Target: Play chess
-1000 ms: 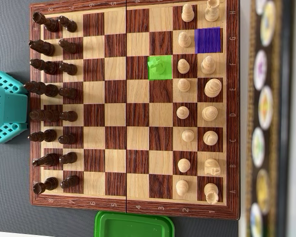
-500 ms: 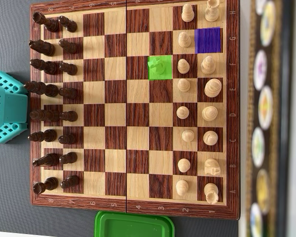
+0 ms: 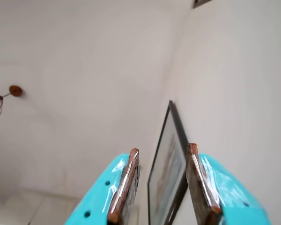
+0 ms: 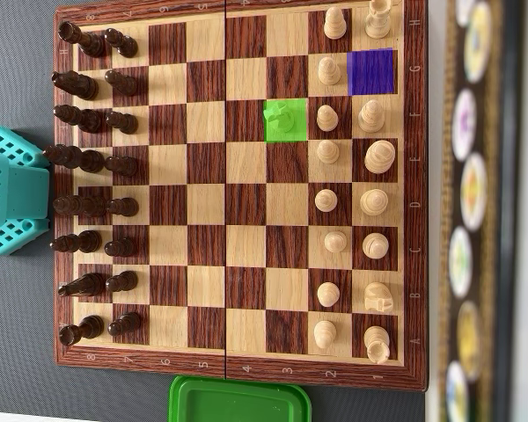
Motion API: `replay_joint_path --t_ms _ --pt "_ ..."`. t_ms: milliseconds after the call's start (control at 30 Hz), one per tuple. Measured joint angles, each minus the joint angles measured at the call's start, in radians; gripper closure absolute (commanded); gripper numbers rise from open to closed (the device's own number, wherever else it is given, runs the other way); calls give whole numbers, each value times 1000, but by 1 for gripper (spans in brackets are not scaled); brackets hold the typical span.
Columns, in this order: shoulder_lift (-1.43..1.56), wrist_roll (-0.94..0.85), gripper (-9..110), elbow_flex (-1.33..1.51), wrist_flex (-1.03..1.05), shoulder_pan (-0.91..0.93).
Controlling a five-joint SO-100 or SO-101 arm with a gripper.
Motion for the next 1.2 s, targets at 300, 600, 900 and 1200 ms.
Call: replay_joint_path --t_ms 300,600,900,1200 --pt "0 0 86 0 -140 5" --pt "2 0 86 0 -255 6" --pt "2 2 86 0 -262 0" --pt "2 2 86 0 -262 0"
